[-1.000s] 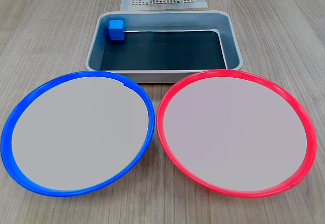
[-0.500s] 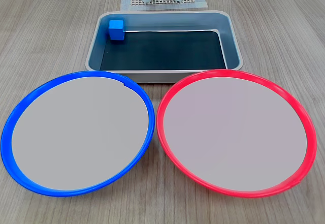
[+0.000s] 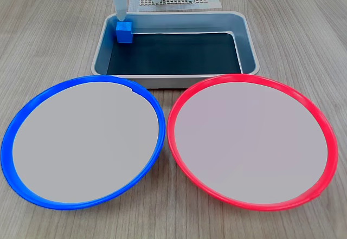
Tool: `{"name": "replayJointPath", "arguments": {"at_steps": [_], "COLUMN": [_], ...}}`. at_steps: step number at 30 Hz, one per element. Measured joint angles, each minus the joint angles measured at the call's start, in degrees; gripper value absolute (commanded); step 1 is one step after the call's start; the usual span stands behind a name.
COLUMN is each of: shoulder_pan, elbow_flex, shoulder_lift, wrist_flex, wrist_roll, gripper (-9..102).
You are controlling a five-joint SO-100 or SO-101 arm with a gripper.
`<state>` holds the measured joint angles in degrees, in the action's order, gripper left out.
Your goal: Move a blue block from tray to blue dish
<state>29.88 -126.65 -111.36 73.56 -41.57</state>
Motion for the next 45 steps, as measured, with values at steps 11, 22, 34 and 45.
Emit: {"name": "replayJointPath", "arguments": {"at_steps": [11,22,34,45], "shoulder_pan": [0.6,-0.9,-7.1,-2.7], "elbow_flex": [-4.1,-4.3,0.9,-2.9], "shoulder_lift": [-0.4,0.2,-1.7,-6.4], "wrist_flex": [-2.9,-17.9,-13.6,-4.1], "wrist_roll": [-11.9,2.5,2.8,-11.2], "gripper": [0,0,0,18]}}
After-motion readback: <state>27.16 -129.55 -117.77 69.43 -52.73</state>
